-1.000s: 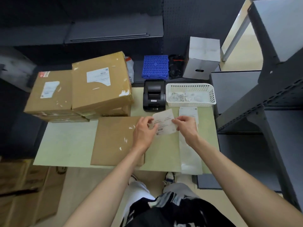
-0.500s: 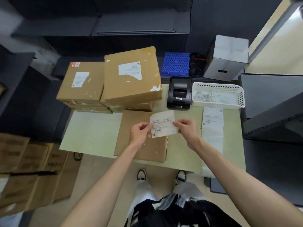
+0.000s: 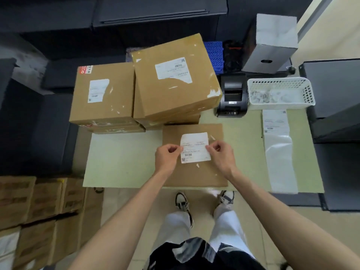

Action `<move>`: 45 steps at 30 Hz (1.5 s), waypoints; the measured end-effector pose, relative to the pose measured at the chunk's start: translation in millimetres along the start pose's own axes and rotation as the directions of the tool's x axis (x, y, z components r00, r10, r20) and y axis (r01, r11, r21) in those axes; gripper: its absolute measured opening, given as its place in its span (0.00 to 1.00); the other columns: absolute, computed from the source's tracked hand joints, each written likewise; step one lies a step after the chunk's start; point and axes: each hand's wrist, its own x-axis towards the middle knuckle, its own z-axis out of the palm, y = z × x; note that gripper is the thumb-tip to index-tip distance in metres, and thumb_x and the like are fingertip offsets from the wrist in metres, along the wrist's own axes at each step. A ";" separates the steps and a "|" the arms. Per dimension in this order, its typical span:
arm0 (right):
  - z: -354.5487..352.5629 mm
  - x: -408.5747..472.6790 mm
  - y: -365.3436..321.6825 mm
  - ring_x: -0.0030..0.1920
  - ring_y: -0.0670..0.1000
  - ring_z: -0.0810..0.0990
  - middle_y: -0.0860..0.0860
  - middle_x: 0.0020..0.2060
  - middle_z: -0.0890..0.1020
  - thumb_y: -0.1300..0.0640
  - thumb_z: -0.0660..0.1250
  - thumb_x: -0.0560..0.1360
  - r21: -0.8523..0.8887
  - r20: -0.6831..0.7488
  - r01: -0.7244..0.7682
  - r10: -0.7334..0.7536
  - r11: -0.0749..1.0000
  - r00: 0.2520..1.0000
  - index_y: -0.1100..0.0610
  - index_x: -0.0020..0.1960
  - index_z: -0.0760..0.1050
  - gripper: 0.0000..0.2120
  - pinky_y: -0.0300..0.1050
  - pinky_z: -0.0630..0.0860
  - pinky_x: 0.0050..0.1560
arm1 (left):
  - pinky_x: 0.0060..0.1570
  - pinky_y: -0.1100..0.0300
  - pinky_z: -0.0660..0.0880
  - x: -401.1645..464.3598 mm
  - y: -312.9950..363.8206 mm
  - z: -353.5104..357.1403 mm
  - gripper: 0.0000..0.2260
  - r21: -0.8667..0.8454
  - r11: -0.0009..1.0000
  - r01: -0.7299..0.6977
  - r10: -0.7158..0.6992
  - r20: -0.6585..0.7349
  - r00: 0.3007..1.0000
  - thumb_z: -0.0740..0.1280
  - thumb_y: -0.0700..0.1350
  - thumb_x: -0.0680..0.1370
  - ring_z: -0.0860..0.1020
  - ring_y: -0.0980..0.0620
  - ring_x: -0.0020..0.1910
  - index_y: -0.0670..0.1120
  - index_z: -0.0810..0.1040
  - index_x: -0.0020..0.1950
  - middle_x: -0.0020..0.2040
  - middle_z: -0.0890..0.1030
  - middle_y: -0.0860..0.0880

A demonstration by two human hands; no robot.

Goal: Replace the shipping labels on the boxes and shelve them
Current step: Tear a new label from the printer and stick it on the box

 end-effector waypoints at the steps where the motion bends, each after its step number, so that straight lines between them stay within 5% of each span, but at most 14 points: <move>1: 3.9 -0.3 1.2 0.41 0.46 0.77 0.53 0.42 0.84 0.56 0.69 0.76 -0.008 -0.018 0.002 -0.002 1.000 1.000 0.55 0.37 0.75 0.09 0.56 0.79 0.50 | 0.40 0.65 0.73 4.0 -3.3 -0.1 0.07 0.015 1.000 -0.003 0.003 0.006 1.000 0.74 0.46 0.77 0.79 0.56 0.40 0.52 0.81 0.40 0.40 0.83 0.55; 6: 13.1 -2.3 7.3 0.36 0.49 0.75 0.48 0.33 0.78 0.55 0.68 0.76 -0.113 -0.065 0.005 -0.013 0.994 0.998 0.49 0.35 0.72 0.12 0.55 0.75 0.44 | 0.39 0.63 0.71 14.8 -21.7 4.6 0.06 0.084 0.996 -0.038 0.034 0.045 0.998 0.74 0.48 0.77 0.77 0.58 0.37 0.52 0.81 0.41 0.40 0.83 0.55; 20: 33.9 6.2 35.2 0.39 0.49 0.75 0.47 0.41 0.76 0.55 0.68 0.76 -0.288 -0.017 0.045 -0.052 0.957 0.999 0.54 0.39 0.74 0.08 0.44 0.67 0.41 | 0.55 0.46 0.75 20.7 -49.1 9.4 0.05 0.304 0.947 -0.108 0.112 0.003 0.994 0.74 0.52 0.76 0.80 0.48 0.45 0.51 0.84 0.44 0.38 0.80 0.57; 30: 39.9 7.9 38.1 0.37 0.50 0.72 0.46 0.44 0.72 0.54 0.66 0.78 -0.445 -0.025 0.086 -0.108 0.891 0.994 0.57 0.44 0.73 0.07 0.43 0.63 0.39 | 0.48 0.54 0.62 25.6 -53.1 15.4 0.08 0.455 0.870 -0.190 0.215 -0.003 0.977 0.72 0.50 0.78 0.74 0.50 0.45 0.49 0.82 0.41 0.42 0.80 0.53; 38: 42.1 10.0 34.2 0.43 0.56 0.76 0.52 0.46 0.76 0.53 0.65 0.77 -0.525 -0.031 0.074 -0.107 0.848 0.994 0.58 0.45 0.72 0.08 0.46 0.68 0.41 | 0.51 0.51 0.70 26.7 -48.6 7.4 0.10 0.526 0.821 -0.221 0.231 0.047 0.972 0.72 0.52 0.77 0.76 0.50 0.43 0.48 0.77 0.42 0.41 0.79 0.53; 41: 38.8 6.9 28.2 0.45 0.59 0.77 0.56 0.49 0.76 0.52 0.67 0.77 -0.543 -0.050 0.044 -0.084 0.839 0.995 0.61 0.51 0.71 0.13 0.48 0.70 0.41 | 0.47 0.51 0.72 24.9 -46.4 -3.2 0.08 0.560 0.736 -0.382 0.392 0.108 0.913 0.72 0.46 0.77 0.75 0.48 0.44 0.47 0.75 0.44 0.44 0.78 0.49; 43: 37.0 2.7 23.2 0.45 0.61 0.77 0.59 0.49 0.77 0.54 0.67 0.77 -0.630 -0.043 0.179 -0.264 0.756 0.964 0.63 0.50 0.73 0.11 0.51 0.72 0.42 | 0.47 0.51 0.73 24.4 -49.0 -9.1 0.03 0.606 0.571 -0.553 0.554 0.212 0.805 0.71 0.40 0.77 0.75 0.46 0.47 0.44 0.79 0.49 0.48 0.79 0.46; 45: 39.4 0.1 19.7 0.45 0.61 0.77 0.59 0.47 0.78 0.59 0.68 0.75 -0.736 0.048 0.363 -0.490 0.571 0.870 0.63 0.48 0.76 0.06 0.53 0.74 0.44 | 0.54 0.47 0.75 27.6 -53.4 -7.0 0.15 0.607 0.372 -0.702 0.641 0.379 0.667 0.69 0.33 0.74 0.78 0.42 0.55 0.39 0.80 0.60 0.57 0.81 0.42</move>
